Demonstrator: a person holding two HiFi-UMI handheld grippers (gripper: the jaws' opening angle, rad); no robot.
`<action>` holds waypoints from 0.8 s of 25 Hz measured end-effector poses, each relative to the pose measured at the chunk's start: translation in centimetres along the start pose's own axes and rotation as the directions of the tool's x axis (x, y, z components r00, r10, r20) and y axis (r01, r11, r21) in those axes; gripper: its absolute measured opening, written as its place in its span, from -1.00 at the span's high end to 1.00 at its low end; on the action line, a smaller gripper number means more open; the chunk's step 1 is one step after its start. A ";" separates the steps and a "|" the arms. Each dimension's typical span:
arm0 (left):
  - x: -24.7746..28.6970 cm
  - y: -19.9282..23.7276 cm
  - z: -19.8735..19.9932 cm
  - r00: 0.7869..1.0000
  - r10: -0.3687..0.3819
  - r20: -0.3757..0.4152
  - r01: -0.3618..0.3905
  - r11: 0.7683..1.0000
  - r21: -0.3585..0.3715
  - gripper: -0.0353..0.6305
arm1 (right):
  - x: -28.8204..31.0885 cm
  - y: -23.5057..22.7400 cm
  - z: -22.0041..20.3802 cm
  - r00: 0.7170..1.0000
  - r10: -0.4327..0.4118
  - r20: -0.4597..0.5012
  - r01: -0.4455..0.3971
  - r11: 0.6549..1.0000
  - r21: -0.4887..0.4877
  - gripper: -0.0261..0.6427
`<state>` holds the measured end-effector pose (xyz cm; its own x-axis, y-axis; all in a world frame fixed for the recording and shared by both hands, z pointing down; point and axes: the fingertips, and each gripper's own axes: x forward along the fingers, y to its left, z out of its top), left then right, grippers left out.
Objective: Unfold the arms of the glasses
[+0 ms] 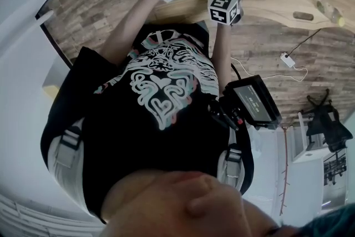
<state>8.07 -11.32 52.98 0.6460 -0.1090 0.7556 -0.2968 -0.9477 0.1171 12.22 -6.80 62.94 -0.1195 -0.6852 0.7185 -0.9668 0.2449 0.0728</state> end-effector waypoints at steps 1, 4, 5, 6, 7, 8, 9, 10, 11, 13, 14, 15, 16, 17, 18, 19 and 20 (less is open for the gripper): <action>-0.3 0.3 -0.2 1.000 0.015 0.002 -0.015 1.000 0.002 0.78 | 0.0 0.0 -0.1 1.000 -0.004 0.001 0.004 1.000 -0.001 0.92; -1.0 1.2 -0.8 0.999 0.054 0.006 -0.054 0.999 -0.001 0.77 | 0.0 -0.2 -0.3 1.000 -0.018 0.005 0.018 1.000 -0.009 0.92; -1.2 1.3 -1.0 0.998 0.059 0.007 -0.059 0.998 -0.008 0.77 | -0.1 -0.3 -0.4 1.000 -0.022 0.005 0.022 1.000 -0.011 0.92; -1.3 1.5 -1.1 0.998 0.062 0.010 -0.062 0.998 -0.017 0.77 | -0.1 -0.3 -0.4 1.000 -0.023 0.004 0.023 1.000 -0.012 0.92; -1.4 1.6 -1.2 0.998 0.066 0.014 -0.066 0.998 -0.024 0.77 | 0.0 -0.2 -0.4 1.000 -0.021 0.003 0.021 1.000 -0.012 0.92; -1.4 1.6 -1.2 0.997 0.070 0.018 -0.069 0.997 -0.027 0.77 | 0.0 -0.1 -0.3 1.000 -0.018 0.001 0.018 1.000 -0.012 0.92; -1.4 1.6 -1.1 0.997 0.072 0.022 -0.071 0.997 -0.029 0.77 | 0.0 -0.1 -0.2 1.000 -0.014 -0.001 0.014 1.000 -0.011 0.92; -1.3 1.6 -0.9 0.997 0.071 0.026 -0.070 0.997 -0.028 0.77 | 0.1 0.0 -0.1 1.000 -0.010 -0.004 0.010 1.000 -0.009 0.92; -1.2 1.5 -0.8 0.997 0.069 0.029 -0.068 0.997 -0.025 0.77 | 0.1 0.0 -0.1 1.000 -0.006 -0.007 0.006 1.000 -0.005 0.92; -0.9 1.2 -0.7 0.997 0.064 0.031 -0.064 0.998 -0.018 0.77 | 0.1 0.0 -0.2 1.000 0.003 -0.016 -0.003 1.000 0.001 0.92; -0.7 1.1 -0.8 0.997 0.064 0.031 -0.063 0.998 -0.016 0.77 | 0.1 0.0 -0.3 1.000 0.011 -0.022 -0.011 1.000 0.000 0.92; -0.6 1.0 -0.9 0.997 0.065 0.029 -0.064 0.998 -0.014 0.77 | 0.1 0.1 -0.3 0.999 0.022 -0.029 -0.022 1.000 -0.006 0.92; -0.5 1.1 -0.9 0.997 0.066 0.029 -0.066 0.998 -0.009 0.78 | 0.1 0.2 -0.3 0.999 0.035 -0.036 -0.035 0.999 -0.017 0.92; -0.5 1.1 -0.9 0.997 0.066 0.030 -0.066 0.998 -0.003 0.78 | 0.1 0.4 -0.3 0.998 0.047 -0.041 -0.048 0.998 -0.032 0.92; -0.5 1.2 -0.8 0.997 0.064 0.032 -0.064 0.998 0.003 0.78 | 0.0 0.6 -0.2 0.997 0.057 -0.043 -0.059 0.997 -0.050 0.92; -0.5 1.2 -0.8 0.998 0.061 0.033 -0.061 0.998 0.008 0.78 | -0.1 0.8 -0.1 0.997 0.066 -0.043 -0.069 0.995 -0.067 0.92; -0.5 1.2 -0.9 0.998 0.060 0.031 -0.060 0.998 0.009 0.78 | -0.2 1.1 0.0 0.996 0.080 -0.043 -0.084 0.993 -0.081 0.90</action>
<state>6.81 -12.20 53.34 0.6484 -0.1744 0.7411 -0.3285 -0.9422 0.0657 11.15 -6.41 62.89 -0.1869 -0.6332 0.7511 -0.9319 0.3561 0.0683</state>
